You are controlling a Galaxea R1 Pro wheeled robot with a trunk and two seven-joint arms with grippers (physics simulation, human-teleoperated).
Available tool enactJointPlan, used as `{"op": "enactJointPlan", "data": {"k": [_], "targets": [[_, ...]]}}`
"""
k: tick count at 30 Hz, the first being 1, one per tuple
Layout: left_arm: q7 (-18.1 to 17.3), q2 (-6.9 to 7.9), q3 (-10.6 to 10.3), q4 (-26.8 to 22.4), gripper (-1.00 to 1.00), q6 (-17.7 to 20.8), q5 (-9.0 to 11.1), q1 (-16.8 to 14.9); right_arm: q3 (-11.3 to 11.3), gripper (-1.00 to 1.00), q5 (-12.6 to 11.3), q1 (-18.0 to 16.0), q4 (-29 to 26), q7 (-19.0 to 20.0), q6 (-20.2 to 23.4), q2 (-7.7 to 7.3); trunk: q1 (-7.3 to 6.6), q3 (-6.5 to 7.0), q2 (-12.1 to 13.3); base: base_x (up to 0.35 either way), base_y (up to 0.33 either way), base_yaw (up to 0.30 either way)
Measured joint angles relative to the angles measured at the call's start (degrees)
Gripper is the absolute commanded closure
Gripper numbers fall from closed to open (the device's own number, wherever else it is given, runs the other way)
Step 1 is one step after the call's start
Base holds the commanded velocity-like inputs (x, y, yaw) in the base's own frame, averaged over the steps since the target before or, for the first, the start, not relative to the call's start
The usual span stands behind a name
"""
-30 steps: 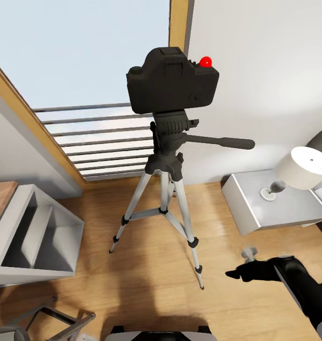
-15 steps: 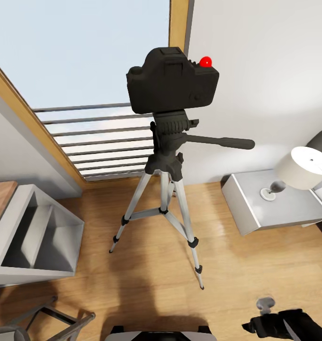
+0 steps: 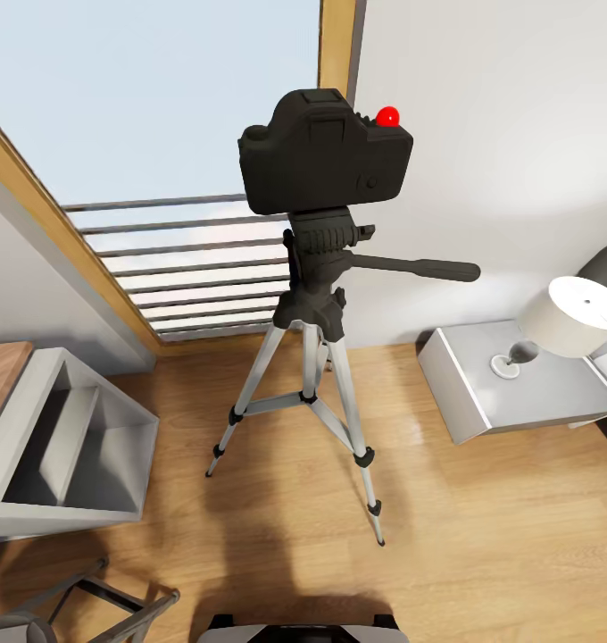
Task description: Attach the digital camera to the camera tripod in the bedroom.
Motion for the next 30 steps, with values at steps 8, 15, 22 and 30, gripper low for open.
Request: {"op": "enactJointPlan", "data": {"k": [8, 15, 22, 30], "targets": [[3.1, 0.30, 0.0, 0.0, -1.00, 0.0, 7.3, 0.6, -0.2, -1.00, -7.0, 7.7, 0.7, -5.6, -1.7, 3.28, 0.00, 0.00, 0.0, 0.000, 0.000, 0.000], [3.6, 0.13, -0.1, 0.0, -1.00, 0.0, 8.6, 1.2, -0.2, -1.00, -14.1, 10.5, 0.8, -14.7, -3.5, 7.01, 0.01, 0.00, 0.0, 0.000, 0.000, 0.000], [3.7, 0.07, -0.1, -0.1, -1.00, 0.0, 8.9, 2.1, -0.2, -1.00, -16.6, 11.1, 0.8, -21.4, -4.8, 8.97, 0.01, 0.00, 0.0, 0.000, 0.000, 0.000], [3.7, 0.06, -0.2, -0.1, -1.00, -0.1, 8.9, 2.4, -0.2, -1.00, -17.2, 11.3, 0.8, -23.1, -6.5, 10.39, 0.00, 0.38, 0.0, 0.000, 0.000, 0.000]]}}
